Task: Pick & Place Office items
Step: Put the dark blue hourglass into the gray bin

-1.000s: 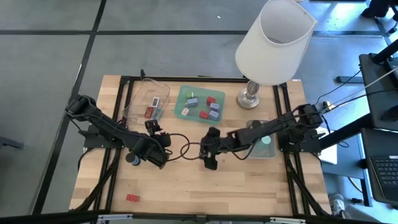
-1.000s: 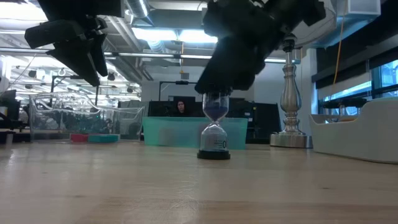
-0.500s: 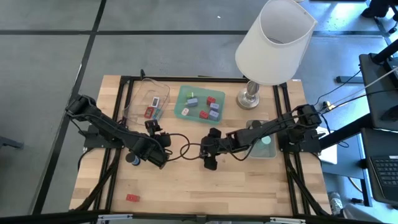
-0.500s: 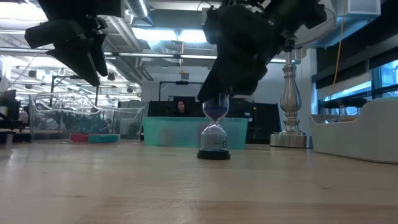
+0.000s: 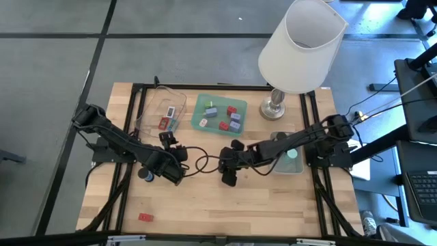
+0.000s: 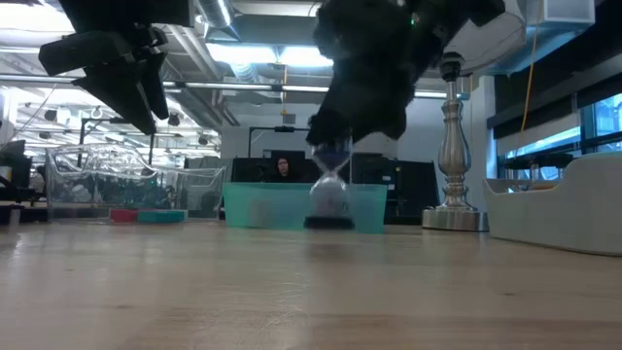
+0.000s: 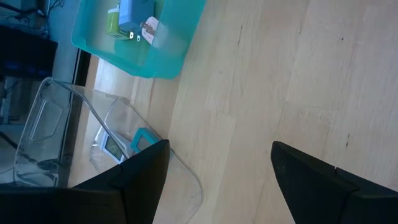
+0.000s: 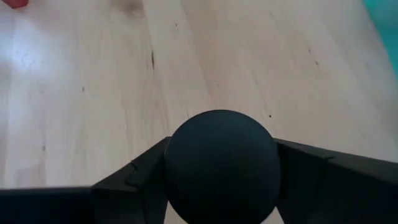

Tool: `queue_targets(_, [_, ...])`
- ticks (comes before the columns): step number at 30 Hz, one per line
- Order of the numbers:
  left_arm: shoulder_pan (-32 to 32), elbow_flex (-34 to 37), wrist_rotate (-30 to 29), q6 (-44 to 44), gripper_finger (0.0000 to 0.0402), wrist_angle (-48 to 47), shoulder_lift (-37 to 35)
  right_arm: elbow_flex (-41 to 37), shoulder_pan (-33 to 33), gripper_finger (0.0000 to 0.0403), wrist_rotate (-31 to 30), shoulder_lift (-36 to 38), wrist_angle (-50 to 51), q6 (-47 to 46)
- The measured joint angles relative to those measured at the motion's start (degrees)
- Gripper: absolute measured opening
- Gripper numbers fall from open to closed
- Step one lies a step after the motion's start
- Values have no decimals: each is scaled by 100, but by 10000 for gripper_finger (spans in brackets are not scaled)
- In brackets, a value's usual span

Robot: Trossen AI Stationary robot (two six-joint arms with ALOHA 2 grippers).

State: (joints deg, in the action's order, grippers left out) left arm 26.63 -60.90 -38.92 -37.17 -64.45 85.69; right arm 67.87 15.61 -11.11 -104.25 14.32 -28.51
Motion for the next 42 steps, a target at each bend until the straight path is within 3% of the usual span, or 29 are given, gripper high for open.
queue_targets(3, [0,0,0,-1,279,-3,0,351,75,207,-18,158,725,-3])
queue_targets(11, [62,0,159,-135,279,0,2,547,642,207,-925,1160,2971,-1015])
queue_targets(16, [157,0,250,-258,279,-1,2,547,1180,207,-1487,1739,4490,-2365])
queue_targets(22, [228,0,256,-275,279,4,2,349,2069,207,-2248,2303,6141,-4700])
queue_targets(31, [227,0,254,-275,279,20,2,-1037,3194,207,-2793,2843,6217,-7300])
queue_targets(42, [225,0,234,-269,279,20,2,-2073,3945,207,-2732,2848,5722,-9021])
